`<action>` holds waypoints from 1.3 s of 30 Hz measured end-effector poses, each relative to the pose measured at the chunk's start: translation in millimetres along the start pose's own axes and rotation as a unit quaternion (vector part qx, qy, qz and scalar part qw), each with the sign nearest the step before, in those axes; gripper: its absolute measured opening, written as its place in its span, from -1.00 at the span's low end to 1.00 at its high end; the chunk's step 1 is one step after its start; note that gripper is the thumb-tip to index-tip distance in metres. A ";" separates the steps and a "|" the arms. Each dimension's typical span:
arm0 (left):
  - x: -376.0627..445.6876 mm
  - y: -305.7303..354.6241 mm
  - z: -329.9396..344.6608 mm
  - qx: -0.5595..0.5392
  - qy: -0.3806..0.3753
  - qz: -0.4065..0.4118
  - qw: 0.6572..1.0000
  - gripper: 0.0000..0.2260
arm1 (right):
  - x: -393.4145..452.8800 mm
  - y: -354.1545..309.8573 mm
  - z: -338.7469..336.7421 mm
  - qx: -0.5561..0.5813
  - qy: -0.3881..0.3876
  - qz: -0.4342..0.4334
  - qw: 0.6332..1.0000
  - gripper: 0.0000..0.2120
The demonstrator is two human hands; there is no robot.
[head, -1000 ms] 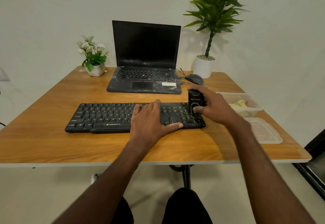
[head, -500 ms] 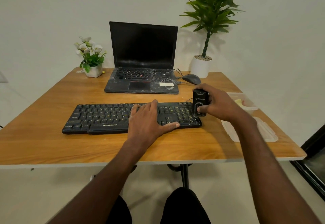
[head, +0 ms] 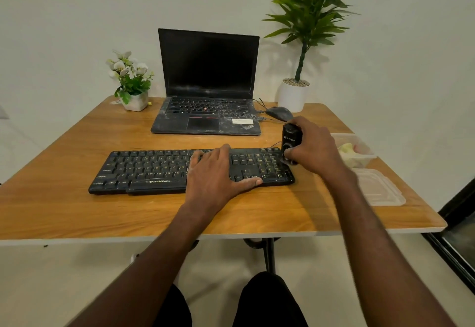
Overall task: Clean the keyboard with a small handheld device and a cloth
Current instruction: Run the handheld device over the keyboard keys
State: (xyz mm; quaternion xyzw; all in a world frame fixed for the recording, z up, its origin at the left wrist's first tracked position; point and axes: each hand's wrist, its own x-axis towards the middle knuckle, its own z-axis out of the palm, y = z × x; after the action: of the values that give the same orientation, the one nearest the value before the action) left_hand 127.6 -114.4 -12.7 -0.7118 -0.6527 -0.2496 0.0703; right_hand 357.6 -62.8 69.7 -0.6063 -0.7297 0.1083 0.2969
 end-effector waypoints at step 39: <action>-0.4 -0.6 -0.4 0.008 0.010 0.003 1.000 -0.05 | -0.7 2.5 10.7 0.133 -0.088 -0.059 0.986 -0.32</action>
State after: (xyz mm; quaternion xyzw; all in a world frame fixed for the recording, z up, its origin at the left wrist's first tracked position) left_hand 126.9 -114.9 -12.7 -0.7106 -0.6519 -0.2511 0.0838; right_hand 353.7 -60.8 59.6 -0.5059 -0.7663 0.2394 0.3155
